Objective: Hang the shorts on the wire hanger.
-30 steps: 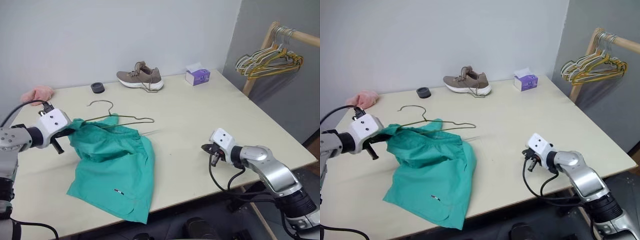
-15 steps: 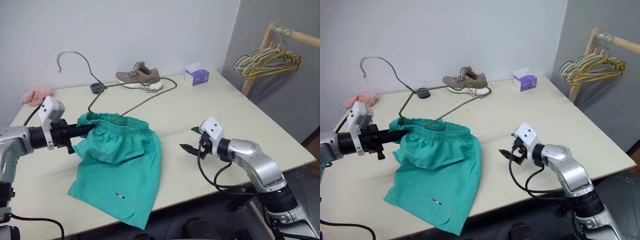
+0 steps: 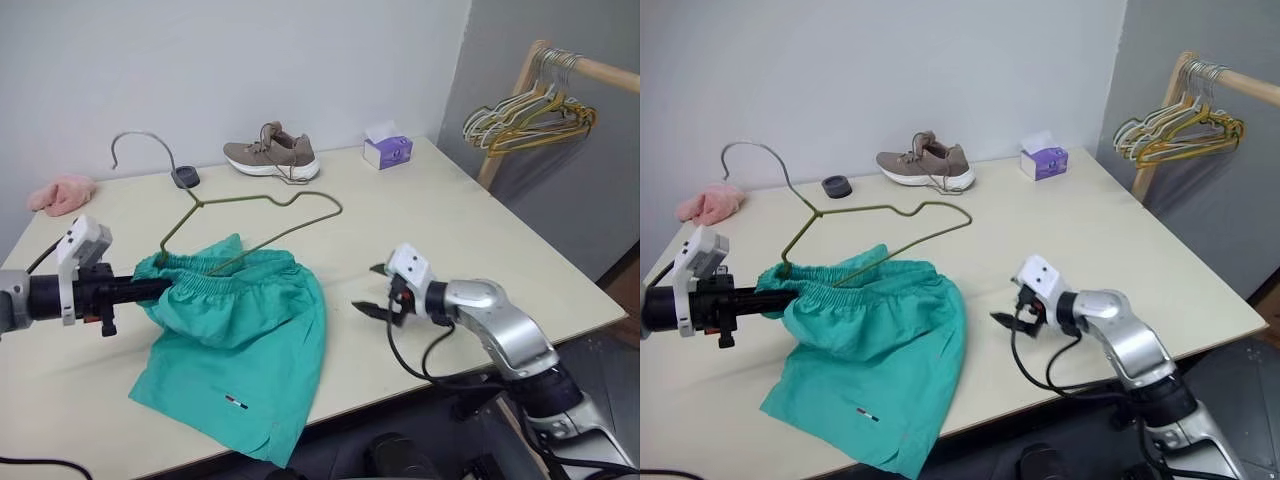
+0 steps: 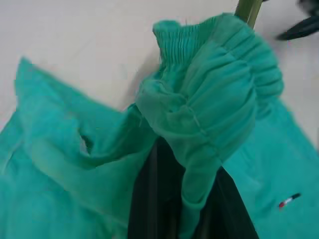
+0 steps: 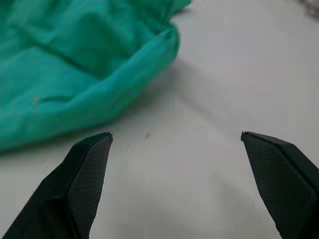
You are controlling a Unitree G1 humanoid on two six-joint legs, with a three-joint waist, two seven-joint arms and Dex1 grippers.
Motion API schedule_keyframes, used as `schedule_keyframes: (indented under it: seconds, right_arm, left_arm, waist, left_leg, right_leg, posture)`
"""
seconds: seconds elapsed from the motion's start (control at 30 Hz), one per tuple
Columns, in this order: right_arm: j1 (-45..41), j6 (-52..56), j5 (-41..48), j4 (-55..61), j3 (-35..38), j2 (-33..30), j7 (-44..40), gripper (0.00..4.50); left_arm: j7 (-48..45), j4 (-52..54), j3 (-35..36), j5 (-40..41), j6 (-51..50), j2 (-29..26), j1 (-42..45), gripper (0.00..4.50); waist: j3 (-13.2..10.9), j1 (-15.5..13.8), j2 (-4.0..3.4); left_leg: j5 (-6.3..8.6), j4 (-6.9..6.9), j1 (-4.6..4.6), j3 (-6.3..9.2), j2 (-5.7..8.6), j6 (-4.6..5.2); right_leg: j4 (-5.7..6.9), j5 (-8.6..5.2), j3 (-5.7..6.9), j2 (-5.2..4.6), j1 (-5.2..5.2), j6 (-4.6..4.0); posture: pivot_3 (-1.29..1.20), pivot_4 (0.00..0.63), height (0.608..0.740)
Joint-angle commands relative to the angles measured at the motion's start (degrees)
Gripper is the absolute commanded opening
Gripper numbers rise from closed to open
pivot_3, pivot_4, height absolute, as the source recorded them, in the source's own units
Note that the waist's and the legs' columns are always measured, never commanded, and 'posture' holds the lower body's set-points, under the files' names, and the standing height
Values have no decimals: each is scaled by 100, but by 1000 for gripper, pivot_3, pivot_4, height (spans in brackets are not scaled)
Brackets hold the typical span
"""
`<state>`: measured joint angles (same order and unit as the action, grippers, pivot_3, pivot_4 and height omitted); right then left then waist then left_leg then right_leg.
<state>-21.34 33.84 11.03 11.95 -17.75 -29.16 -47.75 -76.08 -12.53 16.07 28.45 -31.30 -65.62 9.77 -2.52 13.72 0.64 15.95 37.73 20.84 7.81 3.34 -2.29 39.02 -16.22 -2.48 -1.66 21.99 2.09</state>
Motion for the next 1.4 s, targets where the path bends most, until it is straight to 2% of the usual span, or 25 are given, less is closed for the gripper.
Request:
schedule_keyframes:
  seconds: [0.03, 0.13, 0.43, 0.7, 0.9, 1.0, 1.2, 1.27, 1.33, 1.37, 1.4]
  right_arm:
    - [23, 93, 130, 402, 31, -80, -118, 4410]
    - [-144, 220, 19, 216, 41, 212, 257, 4410]
    - [-1026, 1141, 183, -311, -281, 1605, 798, 4410]
    - [-1657, 733, -447, -1774, -864, 2520, 1370, 4410]
    - [-1798, 429, -857, -2699, -930, 2900, 1733, 4410]
    - [-1800, 438, -885, -2939, -812, 3025, 1843, 3892]
    - [-1737, 389, -875, -3045, -484, 3020, 2050, 1695]
    - [-1647, 350, -906, -2899, -397, 2844, 2067, 1021]
    - [-1460, 422, -901, -2498, -230, 2364, 1945, 290]
    - [-1371, 455, -900, -2301, -165, 2116, 1875, 21]
    - [-1312, 483, -888, -2162, -136, 1953, 1837, 21]
  left_arm:
    - [304, -519, 48, -564, 887, -88, 200, 0]
    - [306, -668, 47, -667, 1115, -22, 208, 0]
    - [393, -591, 473, -397, 766, 116, -155, 0]
    - [568, -158, 565, -287, 550, 216, -269, 0]
    - [690, 289, 522, -245, 383, 343, -316, 0]
    - [731, 388, 484, -244, 318, 366, -267, 0]
    - [879, 452, 373, -241, 239, 533, 60, 0]
    - [1025, 511, 365, -159, 151, 716, 236, 0]
    - [1221, 727, 314, -25, -12, 1014, 372, 0]
    - [1308, 828, 290, 36, -99, 1144, 413, 0]
    - [1368, 902, 282, 73, -165, 1225, 431, 0]
  waist:
    - [-1, -3, -1]
    - [1, -16, 2]
    - [2, 0, 2]
    - [4, -35, 6]
    - [4, -94, 6]
    - [4, -90, 6]
    - [4, -93, 6]
    - [5, -103, 7]
    - [5, -112, 7]
    - [6, -123, 8]
    - [8, -127, 12]
  left_leg:
    - [0, 0, -2, -1, -1, 0]
    - [-1, 4, -6, -5, -1, -1]
    - [-1, 1, -3, -4, -1, -1]
    - [-1, 0, -4, -1, 2, -1]
    - [-1, 0, -4, -1, 3, -2]
    - [-1, 0, -4, -2, 3, -2]
    - [-1, 0, -5, -1, 3, -2]
    - [-1, 1, -4, 0, 6, -2]
    - [-1, 4, -4, 0, 6, -2]
    - [-1, 6, -2, 3, 8, -2]
    - [0, 8, 0, 1, 10, -1]
  right_leg:
    - [0, -9, -1, 0, -1, 15]
    - [0, -6, -2, 0, -5, 13]
    - [6, 14, -4, 0, 22, -19]
    - [7, 18, -3, 0, 24, -17]
    - [7, 24, -3, 0, 25, -20]
    - [8, 24, -5, 0, 26, -21]
    - [9, 25, -3, 0, 26, -22]
    - [8, 26, -3, 0, 24, -20]
    - [7, 27, -4, 0, 23, -19]
    - [4, 28, -3, -1, 21, -16]
    - [1, 29, -5, -2, 19, -14]
  posture:
    - [-233, 0, 740]
    - [-234, 0, 740]
    - [-216, 0, 740]
    - [-202, 0, 740]
    - [-206, 0, 740]
    - [-212, 0, 740]
    - [-222, 0, 740]
    - [-222, 0, 740]
    - [-238, 0, 740]
    - [-243, 0, 740]
    - [-245, 0, 740]
